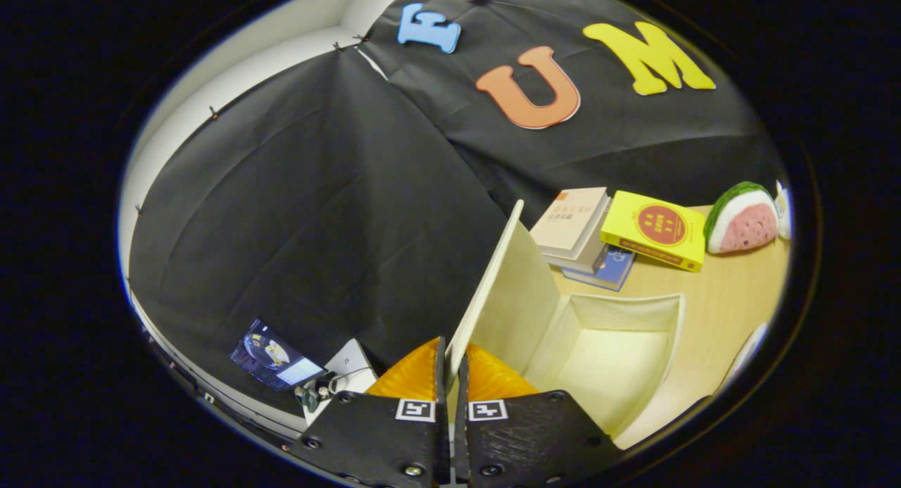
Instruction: Open the storage box then place both shoes into the box .Put the left shoe in first, then the right shoe, with the right side of both shoes facing outward in a uniform manner.
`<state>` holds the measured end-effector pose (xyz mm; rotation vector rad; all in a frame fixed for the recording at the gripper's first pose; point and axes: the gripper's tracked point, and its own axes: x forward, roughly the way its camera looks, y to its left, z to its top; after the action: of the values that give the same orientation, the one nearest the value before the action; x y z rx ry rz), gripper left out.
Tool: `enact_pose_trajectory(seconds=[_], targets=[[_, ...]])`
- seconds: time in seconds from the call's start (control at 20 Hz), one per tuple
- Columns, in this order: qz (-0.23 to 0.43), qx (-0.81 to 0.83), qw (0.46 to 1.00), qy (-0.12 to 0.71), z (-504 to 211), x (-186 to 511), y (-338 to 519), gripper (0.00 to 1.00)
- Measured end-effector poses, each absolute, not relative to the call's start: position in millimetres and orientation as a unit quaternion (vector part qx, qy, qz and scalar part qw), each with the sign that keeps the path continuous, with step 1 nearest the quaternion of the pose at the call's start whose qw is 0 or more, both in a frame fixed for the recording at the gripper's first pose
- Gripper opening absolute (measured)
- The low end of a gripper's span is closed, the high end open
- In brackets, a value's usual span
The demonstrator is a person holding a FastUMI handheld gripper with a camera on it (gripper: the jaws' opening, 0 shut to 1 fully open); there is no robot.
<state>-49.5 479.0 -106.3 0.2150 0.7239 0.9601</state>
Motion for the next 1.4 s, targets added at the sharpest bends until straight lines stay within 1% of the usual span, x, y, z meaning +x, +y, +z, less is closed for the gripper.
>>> enact_pose_trajectory(seconds=[0.15,0.3,0.35,0.55,0.7,0.95,1.15,1.4], targets=[[0.454,0.064,0.821,0.339,-107.3,-48.1,515.9,0.02],[0.449,0.025,0.836,0.316,-106.6,-43.6,546.1,0.17],[0.451,0.014,0.839,0.305,-104.4,-44.7,552.6,0.27],[0.457,-0.016,0.855,0.243,-87.9,-47.5,563.1,0.91],[0.453,-0.019,0.862,0.227,-84.4,-47.8,554.9,0.90],[0.425,-0.004,0.879,0.218,-76.2,-28.1,517.0,0.91],[0.377,-0.019,0.911,0.169,-58.6,-3.4,448.4,0.92],[0.310,-0.028,0.942,0.124,-43.9,14.4,327.9,0.95]])
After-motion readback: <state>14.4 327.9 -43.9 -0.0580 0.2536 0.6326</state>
